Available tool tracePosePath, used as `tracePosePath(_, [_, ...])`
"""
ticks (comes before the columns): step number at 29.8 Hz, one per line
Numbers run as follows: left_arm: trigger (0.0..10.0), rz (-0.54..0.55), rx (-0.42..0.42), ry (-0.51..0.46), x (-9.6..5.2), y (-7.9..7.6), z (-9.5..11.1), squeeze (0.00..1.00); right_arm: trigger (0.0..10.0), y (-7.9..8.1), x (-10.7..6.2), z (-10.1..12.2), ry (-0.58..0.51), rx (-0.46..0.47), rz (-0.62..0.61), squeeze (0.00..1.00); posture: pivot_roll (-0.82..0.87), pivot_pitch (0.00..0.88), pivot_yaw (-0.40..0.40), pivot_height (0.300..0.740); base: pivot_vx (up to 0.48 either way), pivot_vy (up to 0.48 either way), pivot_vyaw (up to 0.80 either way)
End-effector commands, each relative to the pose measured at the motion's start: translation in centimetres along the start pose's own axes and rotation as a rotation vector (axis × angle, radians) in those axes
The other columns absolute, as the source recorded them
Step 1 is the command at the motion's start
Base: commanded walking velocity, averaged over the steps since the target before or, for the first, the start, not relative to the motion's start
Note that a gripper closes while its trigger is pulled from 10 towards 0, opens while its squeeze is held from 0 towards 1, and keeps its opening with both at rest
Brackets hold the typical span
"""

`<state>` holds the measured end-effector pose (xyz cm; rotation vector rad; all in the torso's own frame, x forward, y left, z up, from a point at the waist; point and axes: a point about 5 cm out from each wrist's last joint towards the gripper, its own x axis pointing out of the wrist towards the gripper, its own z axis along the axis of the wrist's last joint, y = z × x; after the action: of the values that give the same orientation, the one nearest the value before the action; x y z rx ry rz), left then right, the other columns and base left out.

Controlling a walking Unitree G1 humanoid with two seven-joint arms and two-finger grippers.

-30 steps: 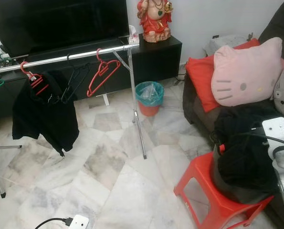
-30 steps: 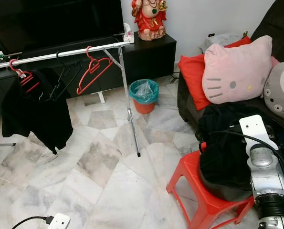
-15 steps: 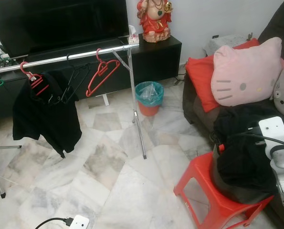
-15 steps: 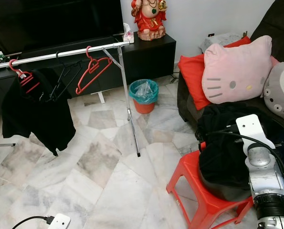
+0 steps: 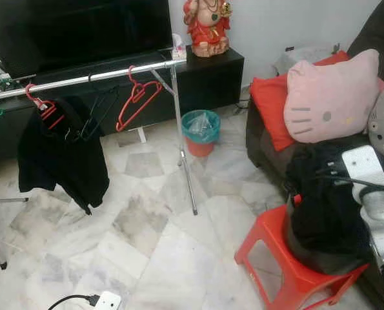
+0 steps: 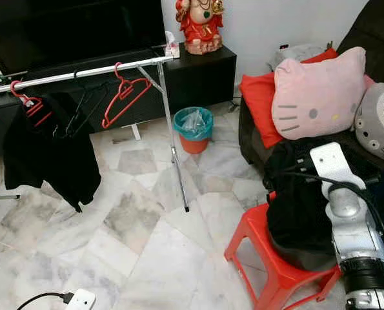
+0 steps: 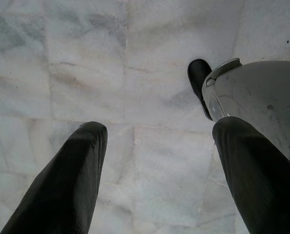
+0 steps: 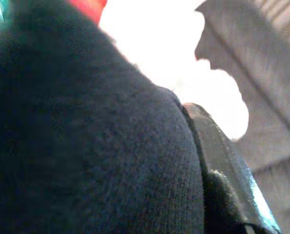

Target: Hang hanger

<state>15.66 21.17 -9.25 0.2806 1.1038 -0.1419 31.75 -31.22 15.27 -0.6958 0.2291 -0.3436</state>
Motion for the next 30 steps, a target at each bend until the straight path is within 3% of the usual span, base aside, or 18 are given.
tracePosePath(1, [10.0, 0.002, 0.005, 0.007, -0.1, 0.2, -0.3, 0.00, 0.0, -0.6, 0.1, 3.1, -0.127, -0.008, -0.011, 0.00, -0.08, 0.000, 0.104, 0.740, 0.000, 0.000, 0.00])
tracePosePath(4, [10.0, 0.001, 0.004, 0.007, -0.1, 0.2, -0.3, 0.00, 0.0, -1.3, -0.1, 6.2, -0.250, -0.019, -0.031, 0.00, -0.08, 0.000, 0.105, 0.740, 0.000, 0.000, 0.00])
tracePosePath(14, [10.0, -0.005, -0.003, 0.008, -0.1, 0.1, -0.3, 0.00, 0.0, -1.4, -1.1, 11.0, -0.425, -0.059, -0.029, 0.00, -0.08, 0.000, 0.106, 0.740, 0.000, 0.000, 0.00])
tracePosePath(20, [10.0, -0.009, -0.005, 0.009, -0.1, 0.1, -0.3, 0.00, 0.0, 1.1, -2.0, 12.5, -0.431, -0.053, 0.040, 0.00, -0.08, 0.000, 0.108, 0.740, 0.000, 0.000, 0.00])
tracePosePath(24, [10.0, -0.015, -0.008, 0.008, -0.1, 0.1, -0.3, 0.00, 0.0, 4.2, -3.1, 13.1, -0.424, -0.041, 0.123, 0.00, -0.07, 0.000, 0.111, 0.740, 0.000, 0.000, 0.00])
tracePosePath(30, [10.0, -0.022, -0.010, 0.007, -0.1, 0.1, -0.3, 0.00, 0.0, 6.5, -4.6, 14.5, -0.471, 0.008, 0.178, 0.00, -0.08, 0.000, 0.114, 0.740, 0.000, 0.000, 0.00])
